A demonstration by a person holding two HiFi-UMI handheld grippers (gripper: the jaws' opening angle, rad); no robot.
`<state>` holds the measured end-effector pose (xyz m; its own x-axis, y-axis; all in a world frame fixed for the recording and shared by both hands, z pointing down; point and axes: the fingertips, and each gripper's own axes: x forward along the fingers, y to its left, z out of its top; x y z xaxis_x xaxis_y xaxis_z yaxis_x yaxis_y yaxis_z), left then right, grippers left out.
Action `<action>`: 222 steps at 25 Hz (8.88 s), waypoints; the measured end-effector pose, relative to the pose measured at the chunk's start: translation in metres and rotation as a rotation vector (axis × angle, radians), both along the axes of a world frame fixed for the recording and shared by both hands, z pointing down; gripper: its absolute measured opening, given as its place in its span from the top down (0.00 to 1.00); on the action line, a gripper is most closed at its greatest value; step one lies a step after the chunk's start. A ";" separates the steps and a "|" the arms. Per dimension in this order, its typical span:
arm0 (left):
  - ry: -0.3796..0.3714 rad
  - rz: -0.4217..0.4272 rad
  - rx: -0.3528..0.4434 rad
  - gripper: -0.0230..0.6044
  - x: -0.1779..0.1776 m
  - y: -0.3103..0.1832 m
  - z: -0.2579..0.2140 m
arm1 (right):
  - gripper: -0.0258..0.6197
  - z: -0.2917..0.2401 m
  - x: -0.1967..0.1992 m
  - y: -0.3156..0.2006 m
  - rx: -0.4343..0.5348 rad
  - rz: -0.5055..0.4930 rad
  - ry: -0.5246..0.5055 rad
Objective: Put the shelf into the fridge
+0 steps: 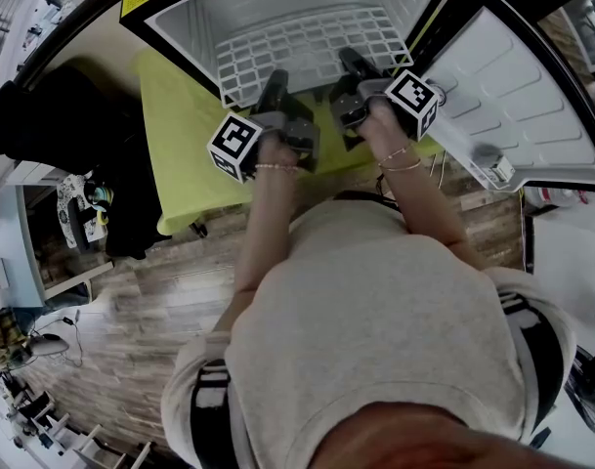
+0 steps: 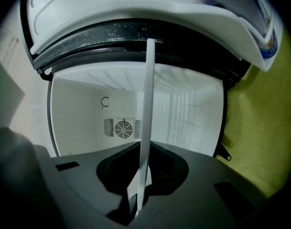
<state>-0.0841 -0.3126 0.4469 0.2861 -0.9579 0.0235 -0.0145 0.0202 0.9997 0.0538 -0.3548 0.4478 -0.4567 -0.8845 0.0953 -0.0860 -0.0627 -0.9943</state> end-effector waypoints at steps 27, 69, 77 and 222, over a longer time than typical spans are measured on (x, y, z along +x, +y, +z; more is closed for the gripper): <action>-0.067 -0.033 0.063 0.86 -0.004 -0.013 -0.003 | 0.78 -0.006 -0.007 -0.012 0.061 -0.005 0.016; -0.023 -0.066 0.024 0.92 -0.010 0.017 0.002 | 0.90 0.004 -0.011 0.021 0.033 -0.062 -0.011; -0.031 -0.071 0.035 0.92 -0.014 0.002 0.002 | 0.90 0.004 -0.014 0.006 0.037 -0.071 -0.018; -1.391 0.390 0.511 0.95 0.046 0.061 -0.062 | 0.95 -0.071 -0.046 0.093 0.794 -0.379 1.238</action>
